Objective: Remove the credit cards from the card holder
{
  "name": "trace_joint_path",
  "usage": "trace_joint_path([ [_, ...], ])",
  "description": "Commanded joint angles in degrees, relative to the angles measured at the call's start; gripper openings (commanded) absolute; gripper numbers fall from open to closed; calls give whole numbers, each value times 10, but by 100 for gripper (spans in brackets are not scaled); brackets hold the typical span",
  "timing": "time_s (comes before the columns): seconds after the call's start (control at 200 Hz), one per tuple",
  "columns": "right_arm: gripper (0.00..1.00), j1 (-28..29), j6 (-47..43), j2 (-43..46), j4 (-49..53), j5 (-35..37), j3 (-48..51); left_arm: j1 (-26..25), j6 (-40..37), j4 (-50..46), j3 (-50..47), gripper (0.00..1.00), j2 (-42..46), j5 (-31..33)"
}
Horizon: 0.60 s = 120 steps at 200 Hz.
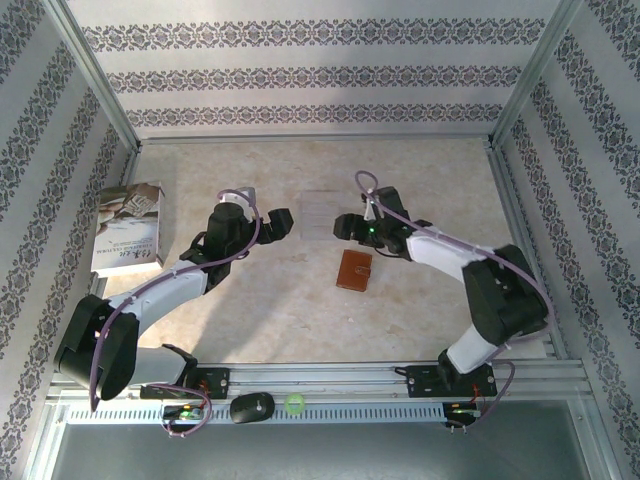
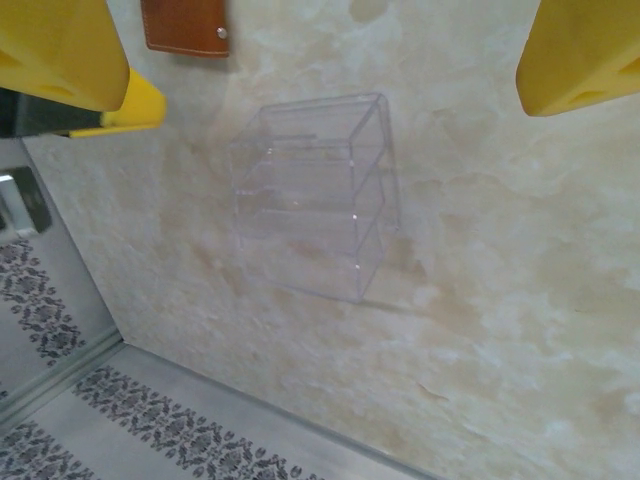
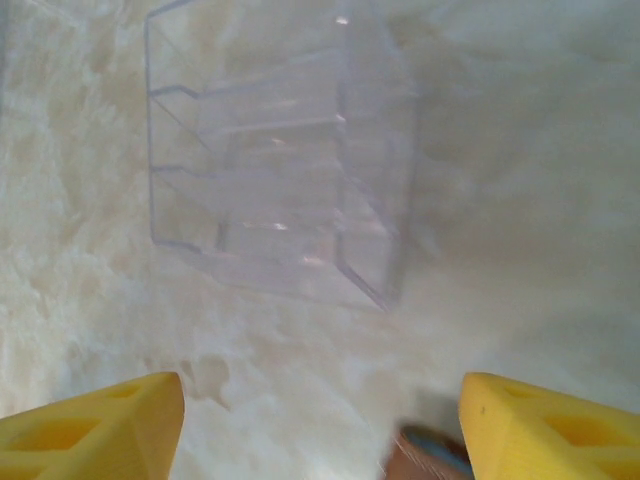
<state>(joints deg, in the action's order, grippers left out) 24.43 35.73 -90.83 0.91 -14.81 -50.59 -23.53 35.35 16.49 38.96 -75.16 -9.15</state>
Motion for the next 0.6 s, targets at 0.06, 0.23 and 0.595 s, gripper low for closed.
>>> trace_joint_path([
  [0.06, 67, -24, 45, 78, 68, 47, 90, 2, 38, 47, -8, 100, -27, -69],
  [0.23, 64, -36, 43, 105, 65, 25, 140, 1, 56, 46, -19, 93, -33, -96],
  [0.595, 52, -25, 37, 31, 11, -5, 122, 1, 63, 91, -46, 81, -29, -135],
])
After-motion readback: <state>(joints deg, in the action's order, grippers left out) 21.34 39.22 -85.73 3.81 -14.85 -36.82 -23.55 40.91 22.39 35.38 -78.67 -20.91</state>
